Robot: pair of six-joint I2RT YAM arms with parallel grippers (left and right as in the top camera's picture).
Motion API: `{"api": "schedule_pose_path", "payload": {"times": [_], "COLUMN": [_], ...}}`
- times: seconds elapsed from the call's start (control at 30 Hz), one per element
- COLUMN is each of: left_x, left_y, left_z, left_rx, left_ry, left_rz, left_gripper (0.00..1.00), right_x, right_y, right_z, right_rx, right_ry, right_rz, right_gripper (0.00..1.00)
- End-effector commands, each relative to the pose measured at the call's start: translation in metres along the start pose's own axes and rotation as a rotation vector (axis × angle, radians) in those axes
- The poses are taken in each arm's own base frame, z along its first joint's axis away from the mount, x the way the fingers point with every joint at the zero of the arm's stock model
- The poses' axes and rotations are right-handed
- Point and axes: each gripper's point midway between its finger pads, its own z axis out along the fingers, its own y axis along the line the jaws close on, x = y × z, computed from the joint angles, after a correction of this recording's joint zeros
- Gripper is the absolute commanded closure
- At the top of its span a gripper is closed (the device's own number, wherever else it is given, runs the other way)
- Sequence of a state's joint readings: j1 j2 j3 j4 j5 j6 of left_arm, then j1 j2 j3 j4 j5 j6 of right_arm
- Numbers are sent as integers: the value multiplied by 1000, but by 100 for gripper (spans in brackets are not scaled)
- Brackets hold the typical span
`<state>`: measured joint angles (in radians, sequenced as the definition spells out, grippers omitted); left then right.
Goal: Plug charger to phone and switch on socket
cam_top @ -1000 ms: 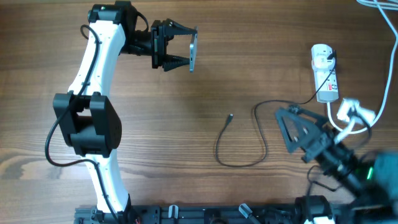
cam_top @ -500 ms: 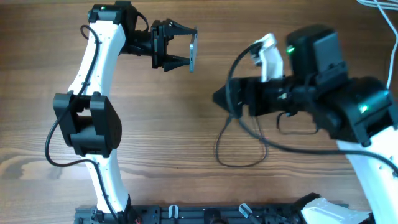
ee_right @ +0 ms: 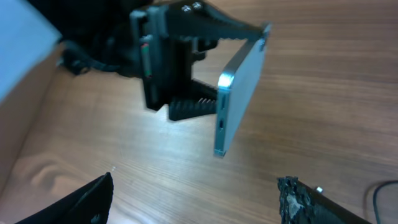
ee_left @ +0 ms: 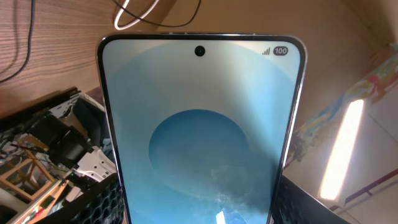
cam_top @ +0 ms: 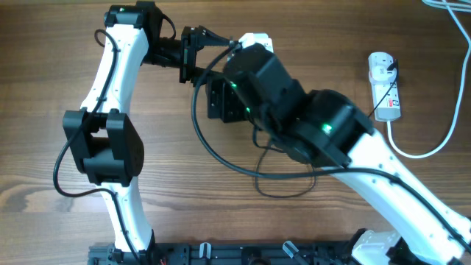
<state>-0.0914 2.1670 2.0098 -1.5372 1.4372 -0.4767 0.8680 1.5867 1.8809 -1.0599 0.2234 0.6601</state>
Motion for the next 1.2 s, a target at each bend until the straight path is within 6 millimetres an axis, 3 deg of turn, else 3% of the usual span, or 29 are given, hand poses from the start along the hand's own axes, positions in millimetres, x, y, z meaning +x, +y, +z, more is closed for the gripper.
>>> {"api": "schedule_pose_path", "payload": {"times": [0.0, 0.13, 0.23, 0.3, 0.4, 0.47, 0.53, 0.67, 1.0, 1.17], "left_x": [17, 17, 15, 12, 12, 12, 12, 12, 12, 12], "left_y": [-13, -13, -11, -6, -6, -6, -6, -6, -6, -6], "left_z": [-4, -4, -4, -4, -4, -4, -4, -4, -4, -4], "left_rx": [28, 28, 12, -17, -16, -16, -16, -16, -16, -16], "left_ry": [7, 7, -3, -22, -21, -21, -22, -21, -22, -22], "left_rz": [41, 41, 41, 41, 39, 39, 40, 40, 40, 40], "left_gripper": [38, 38, 38, 38, 38, 38, 37, 38, 37, 37], "right_x": [-10, -11, -17, -21, -15, -13, -13, -12, -13, -13], "right_y": [-7, -20, -22, -25, -25, -23, -23, -24, -21, -21], "right_z": [22, 43, 46, 46, 58, 67, 69, 73, 73, 73], "right_rx": [85, 185, 209, 227, 240, 241, 242, 250, 241, 241], "right_ry": [-46, -76, -111, -131, -104, -96, -97, -93, -96, -96], "right_rz": [56, 85, 81, 75, 22, 19, 20, 15, -5, -6], "right_gripper": [15, 19, 30, 31, 32, 40, 48, 50, 73, 76]}}
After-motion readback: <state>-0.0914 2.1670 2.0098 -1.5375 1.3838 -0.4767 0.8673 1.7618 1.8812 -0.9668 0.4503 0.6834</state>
